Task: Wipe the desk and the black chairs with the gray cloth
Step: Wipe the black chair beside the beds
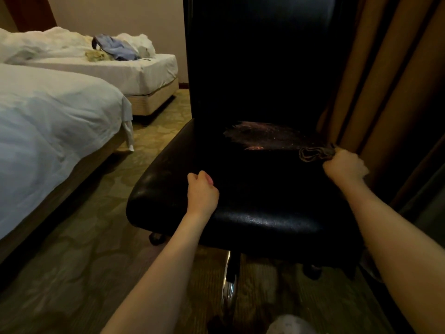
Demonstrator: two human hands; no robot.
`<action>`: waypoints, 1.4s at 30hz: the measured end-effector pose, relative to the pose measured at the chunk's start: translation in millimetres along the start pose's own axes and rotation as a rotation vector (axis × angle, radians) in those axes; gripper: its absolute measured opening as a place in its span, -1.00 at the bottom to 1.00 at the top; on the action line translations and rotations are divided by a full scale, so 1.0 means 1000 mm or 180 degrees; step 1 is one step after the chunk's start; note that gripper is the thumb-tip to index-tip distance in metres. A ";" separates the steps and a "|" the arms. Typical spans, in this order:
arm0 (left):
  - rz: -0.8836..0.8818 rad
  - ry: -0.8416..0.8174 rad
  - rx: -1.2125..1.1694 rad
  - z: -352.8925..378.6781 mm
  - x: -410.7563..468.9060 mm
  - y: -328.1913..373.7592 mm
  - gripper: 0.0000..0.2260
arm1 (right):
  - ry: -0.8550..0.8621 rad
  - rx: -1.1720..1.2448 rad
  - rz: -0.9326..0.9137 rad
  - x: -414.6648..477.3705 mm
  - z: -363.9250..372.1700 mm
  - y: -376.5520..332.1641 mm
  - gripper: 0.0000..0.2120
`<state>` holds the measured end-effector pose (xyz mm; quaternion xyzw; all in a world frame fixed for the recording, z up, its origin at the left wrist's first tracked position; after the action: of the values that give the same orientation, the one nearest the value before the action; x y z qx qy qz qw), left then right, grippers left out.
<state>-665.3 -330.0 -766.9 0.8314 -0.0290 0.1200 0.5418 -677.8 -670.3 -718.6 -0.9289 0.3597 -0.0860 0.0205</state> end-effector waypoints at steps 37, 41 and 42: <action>0.0953 -0.1004 0.2269 0.054 0.023 0.030 -0.64 | 0.0241 0.0564 -0.1377 -0.072 -0.036 -0.158 -0.66; 0.0978 -0.1097 0.2231 0.048 0.030 0.019 -0.65 | -0.0103 0.0143 -0.1860 -0.076 0.008 -0.204 -0.55; 0.0999 -0.1122 0.2231 0.045 0.035 0.018 -0.66 | -0.0085 0.0136 -0.1794 -0.074 0.011 -0.206 -0.54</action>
<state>-626.5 -375.0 -760.2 0.9587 -0.2048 0.0596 0.1882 -592.6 -468.8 -719.3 -0.9927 0.0849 -0.0836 0.0201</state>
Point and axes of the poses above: each hand's wrist, its own x-axis towards the middle knuckle, its own z-axis out of the palm, y = z × x, the point moved 6 cm from there along x, towards the middle knuckle, and after that the axes turned 12 degrees about -x, right-handed, at the moved point
